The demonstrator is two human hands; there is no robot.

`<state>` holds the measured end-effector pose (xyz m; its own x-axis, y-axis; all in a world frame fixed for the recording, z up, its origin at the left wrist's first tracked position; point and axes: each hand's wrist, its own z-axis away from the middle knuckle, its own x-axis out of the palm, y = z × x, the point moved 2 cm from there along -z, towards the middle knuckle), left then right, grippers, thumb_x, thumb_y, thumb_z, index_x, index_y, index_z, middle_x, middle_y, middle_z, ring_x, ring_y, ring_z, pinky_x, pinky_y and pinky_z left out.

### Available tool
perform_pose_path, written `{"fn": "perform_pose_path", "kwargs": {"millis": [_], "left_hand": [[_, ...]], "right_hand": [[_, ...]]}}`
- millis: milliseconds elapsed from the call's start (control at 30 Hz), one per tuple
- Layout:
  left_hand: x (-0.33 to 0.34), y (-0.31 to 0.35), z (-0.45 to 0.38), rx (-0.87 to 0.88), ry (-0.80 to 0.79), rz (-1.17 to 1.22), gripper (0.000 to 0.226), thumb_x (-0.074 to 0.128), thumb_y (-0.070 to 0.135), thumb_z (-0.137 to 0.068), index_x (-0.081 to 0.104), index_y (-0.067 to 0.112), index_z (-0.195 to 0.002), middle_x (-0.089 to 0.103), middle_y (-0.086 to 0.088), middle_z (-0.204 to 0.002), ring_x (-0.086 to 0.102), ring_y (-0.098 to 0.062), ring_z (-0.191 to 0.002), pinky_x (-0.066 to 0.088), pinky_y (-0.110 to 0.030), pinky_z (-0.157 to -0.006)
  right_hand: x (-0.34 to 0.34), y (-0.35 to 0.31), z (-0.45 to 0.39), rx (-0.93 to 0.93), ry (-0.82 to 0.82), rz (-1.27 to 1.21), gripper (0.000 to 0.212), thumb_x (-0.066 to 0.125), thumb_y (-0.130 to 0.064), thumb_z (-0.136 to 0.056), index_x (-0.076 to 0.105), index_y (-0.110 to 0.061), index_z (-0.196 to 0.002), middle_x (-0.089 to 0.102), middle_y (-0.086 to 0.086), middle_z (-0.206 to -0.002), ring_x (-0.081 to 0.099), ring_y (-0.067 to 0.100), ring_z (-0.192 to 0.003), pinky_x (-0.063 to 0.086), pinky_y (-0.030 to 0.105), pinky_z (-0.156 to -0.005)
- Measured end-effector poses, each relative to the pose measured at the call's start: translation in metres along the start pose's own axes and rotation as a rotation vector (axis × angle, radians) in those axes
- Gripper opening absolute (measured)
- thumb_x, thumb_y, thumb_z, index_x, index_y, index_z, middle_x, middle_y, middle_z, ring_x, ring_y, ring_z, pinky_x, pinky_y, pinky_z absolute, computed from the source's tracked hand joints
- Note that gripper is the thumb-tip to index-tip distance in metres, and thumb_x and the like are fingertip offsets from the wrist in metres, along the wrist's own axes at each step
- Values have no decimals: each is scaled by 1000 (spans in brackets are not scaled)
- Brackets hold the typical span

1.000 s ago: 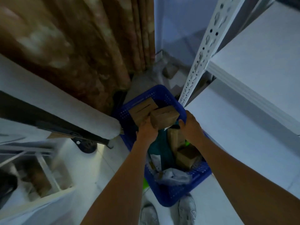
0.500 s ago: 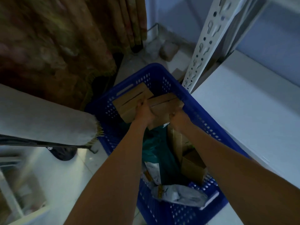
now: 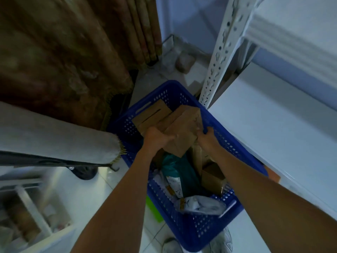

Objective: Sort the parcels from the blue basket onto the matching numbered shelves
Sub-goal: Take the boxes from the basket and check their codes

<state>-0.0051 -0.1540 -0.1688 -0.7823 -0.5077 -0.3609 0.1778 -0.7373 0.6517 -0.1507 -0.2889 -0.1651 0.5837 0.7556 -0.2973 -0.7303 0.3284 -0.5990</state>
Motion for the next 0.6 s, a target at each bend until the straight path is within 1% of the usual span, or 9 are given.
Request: {"fn": "perform_pose_path", "kwargs": {"millis": [100, 133, 200, 233, 333, 367, 433, 533, 600], "left_hand": [[-18, 19, 65, -78, -106, 300, 68, 89, 32, -71, 61, 8, -128, 65, -3, -124, 64, -19, -109, 55, -34, -97], [-24, 26, 87, -104, -148, 367, 60, 86, 29, -75, 63, 7, -126, 68, -4, -122, 66, -19, -108, 55, -35, -97], [-34, 42, 131, -139, -201, 412, 49, 82, 26, -80, 65, 5, -122, 71, -8, -117, 68, -22, -108, 55, -35, -97], [-39, 50, 151, -142, -221, 422, 49, 81, 26, -81, 66, 4, -121, 72, -9, -117, 69, -23, -108, 55, -36, -98], [-52, 78, 207, -123, -262, 482, 56, 83, 31, -73, 66, 5, -119, 71, -15, -119, 68, -26, -111, 53, -38, -101], [-58, 88, 225, -115, -279, 484, 62, 84, 33, -69, 65, 5, -121, 70, -16, -120, 67, -27, -113, 51, -39, -103], [-70, 113, 263, -90, -316, 437, 65, 83, 37, -69, 63, 8, -124, 68, -13, -123, 63, -27, -118, 47, -43, -108], [-85, 161, 315, -37, -336, 283, 49, 74, 45, -82, 58, 25, -124, 62, 4, -129, 54, -20, -125, 37, -43, -113], [-92, 206, 341, 42, -280, 259, 76, 77, 61, -73, 51, 29, -137, 58, 12, -133, 53, -15, -126, 37, -40, -112]], "right_hand": [[-14, -18, 50, 100, 1, -230, 89, 44, -66, -95, 4, -20, -160, 32, 10, -159, 44, 32, -137, 36, 46, -115], [-19, -27, 68, 121, -13, -298, 100, 45, -77, -86, 6, -22, -160, 32, 8, -159, 42, 31, -138, 35, 47, -116], [-31, -46, 104, 129, -45, -426, 129, 50, -98, -55, 13, -29, -158, 38, 4, -157, 47, 29, -135, 38, 51, -113], [-39, -56, 122, 121, -51, -486, 132, 52, -100, -49, 20, -31, -156, 44, 4, -152, 51, 28, -130, 41, 53, -110], [-65, -84, 180, 62, -90, -606, 102, 58, -91, -61, 41, -35, -144, 61, 0, -133, 63, 24, -114, 51, 53, -99], [-75, -95, 200, 43, -105, -612, 100, 60, -92, -60, 44, -37, -142, 62, -1, -131, 64, 24, -113, 52, 53, -97], [-94, -116, 240, -6, -101, -590, 104, 63, -93, -55, 42, -42, -143, 62, -1, -133, 65, 23, -112, 56, 50, -91], [-124, -150, 304, -95, -32, -527, 100, 61, -87, -64, 32, -42, -149, 60, -4, -131, 63, 19, -109, 57, 36, -79], [-140, -171, 339, -170, 6, -506, 89, 60, -78, -76, 28, -42, -151, 59, -5, -129, 63, 17, -107, 55, 33, -76]]}}
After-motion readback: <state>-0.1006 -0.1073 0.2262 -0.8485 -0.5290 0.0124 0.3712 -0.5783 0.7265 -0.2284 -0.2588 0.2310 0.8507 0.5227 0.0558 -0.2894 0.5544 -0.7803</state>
